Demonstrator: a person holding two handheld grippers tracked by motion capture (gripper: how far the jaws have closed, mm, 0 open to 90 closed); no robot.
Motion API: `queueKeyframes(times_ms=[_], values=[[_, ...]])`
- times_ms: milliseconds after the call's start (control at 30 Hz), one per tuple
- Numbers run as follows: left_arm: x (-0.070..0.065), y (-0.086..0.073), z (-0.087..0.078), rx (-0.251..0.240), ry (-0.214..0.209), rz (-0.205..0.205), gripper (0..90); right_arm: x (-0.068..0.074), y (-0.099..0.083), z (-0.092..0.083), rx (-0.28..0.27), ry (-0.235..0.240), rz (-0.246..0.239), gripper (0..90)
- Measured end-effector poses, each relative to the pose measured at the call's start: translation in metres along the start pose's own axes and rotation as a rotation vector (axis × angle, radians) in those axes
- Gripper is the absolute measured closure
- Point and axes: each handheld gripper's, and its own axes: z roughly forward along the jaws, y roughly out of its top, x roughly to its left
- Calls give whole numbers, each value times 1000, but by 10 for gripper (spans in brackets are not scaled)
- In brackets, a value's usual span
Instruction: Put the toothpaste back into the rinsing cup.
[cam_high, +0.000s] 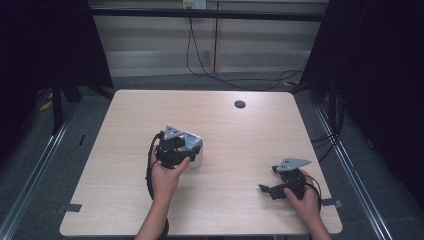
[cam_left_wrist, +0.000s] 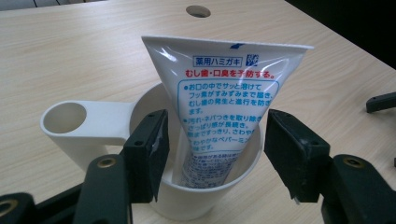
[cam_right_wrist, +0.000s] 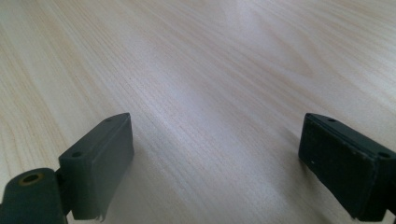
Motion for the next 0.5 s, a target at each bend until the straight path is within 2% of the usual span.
queueKeyframes(times_ms=[500], values=[[1, 4, -4, 0, -1, 14, 265, 0, 0, 0, 2, -3, 1, 100]])
